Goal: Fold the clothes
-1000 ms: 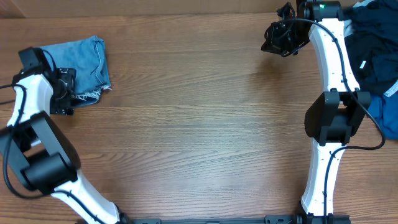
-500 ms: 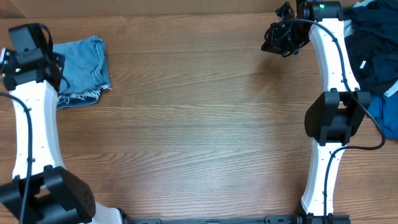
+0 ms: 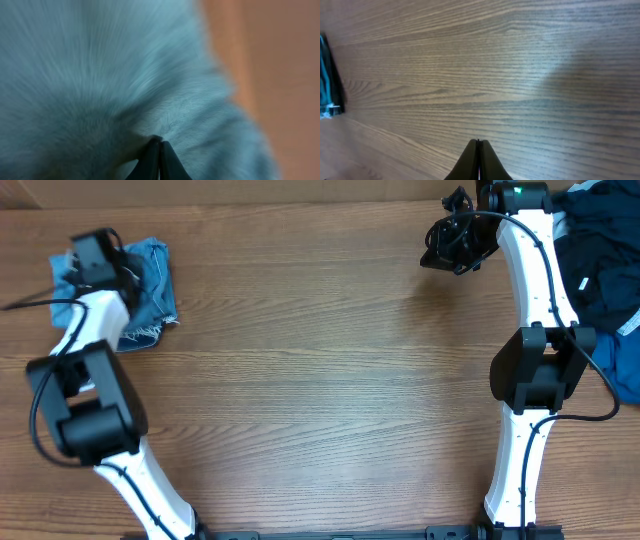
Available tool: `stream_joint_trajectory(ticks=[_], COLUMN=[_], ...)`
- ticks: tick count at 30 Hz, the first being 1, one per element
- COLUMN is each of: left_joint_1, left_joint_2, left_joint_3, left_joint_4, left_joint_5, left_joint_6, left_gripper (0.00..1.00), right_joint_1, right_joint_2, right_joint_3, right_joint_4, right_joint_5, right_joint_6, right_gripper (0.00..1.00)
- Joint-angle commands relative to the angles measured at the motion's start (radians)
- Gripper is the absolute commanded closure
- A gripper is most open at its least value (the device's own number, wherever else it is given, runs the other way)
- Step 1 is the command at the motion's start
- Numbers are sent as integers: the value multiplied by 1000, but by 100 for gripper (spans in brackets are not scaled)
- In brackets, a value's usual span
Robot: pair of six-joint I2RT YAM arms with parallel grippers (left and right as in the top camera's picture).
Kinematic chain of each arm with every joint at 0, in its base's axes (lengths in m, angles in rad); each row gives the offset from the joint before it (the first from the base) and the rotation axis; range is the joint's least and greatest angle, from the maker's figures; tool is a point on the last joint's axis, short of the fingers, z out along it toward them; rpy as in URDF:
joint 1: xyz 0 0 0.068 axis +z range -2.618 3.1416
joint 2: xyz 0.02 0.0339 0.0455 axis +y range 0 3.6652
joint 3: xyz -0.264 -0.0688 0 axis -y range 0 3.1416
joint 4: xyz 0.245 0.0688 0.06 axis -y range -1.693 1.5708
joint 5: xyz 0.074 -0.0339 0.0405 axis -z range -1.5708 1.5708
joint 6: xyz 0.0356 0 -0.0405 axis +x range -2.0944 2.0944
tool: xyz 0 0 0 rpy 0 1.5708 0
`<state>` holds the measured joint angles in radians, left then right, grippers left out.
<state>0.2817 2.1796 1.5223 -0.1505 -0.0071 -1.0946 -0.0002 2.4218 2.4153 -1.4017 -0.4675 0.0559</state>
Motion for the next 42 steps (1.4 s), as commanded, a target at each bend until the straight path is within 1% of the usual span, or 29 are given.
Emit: stream_joint_trajectory(ticks=[1,5,7,11,14,17,19,21,24,25,32,33,37,42], left_joint_1=[-34,-42,-41,-34,-34,-36,-36,-36,-31,-24,105,118,144,147], left_joint_2=[99,148,129,31,-78,-189,-267,-314,-346,-345,-257,-245,-201,-110], left_joint_3=[-16,-16,-15,-15,-15,-15,-15,-15,-15,-15,-16,-16,-16,-16], left_joint_4=[34,102,120,121,43,-77,-201,-296,-381,-389,-354,-346,-294,-180], left_joint_5=[83,169,174,131,33,-100,-204,-272,-385,-396,-227,-221,-203,-126], left_joint_6=[-66,-69,-60,11,68,109,111,102,100,100,70,72,101,120], left_gripper=[96,96,96,96,96,96,96,96,96,96,96,96,96,96], right_joint_1=[-1,-1,-1,-1,-1,-1,-1,-1,-1,-1,-1,-1,-1,-1], right_joint_2=[-45,-45,-45,-45,-45,-45,-45,-45,-45,-45,-45,-45,-45,-45], right_joint_3=[29,29,29,29,29,29,29,29,29,29,29,29,29,29], right_joint_4=[-8,-8,-10,-16,-15,-14,-14,-14,-14,-14,-24,-27,-31,-35], right_joint_5=[-5,-5,-5,-5,-4,-4,-4,-4,-4,-4,-5,-5,-5,-5], right_joint_6=[-8,-8,-8,-8,-8,-8,-8,-8,-9,-9,-9,-9,-8,-8], right_gripper=[96,96,96,96,96,96,96,96,96,96,96,96,96,96])
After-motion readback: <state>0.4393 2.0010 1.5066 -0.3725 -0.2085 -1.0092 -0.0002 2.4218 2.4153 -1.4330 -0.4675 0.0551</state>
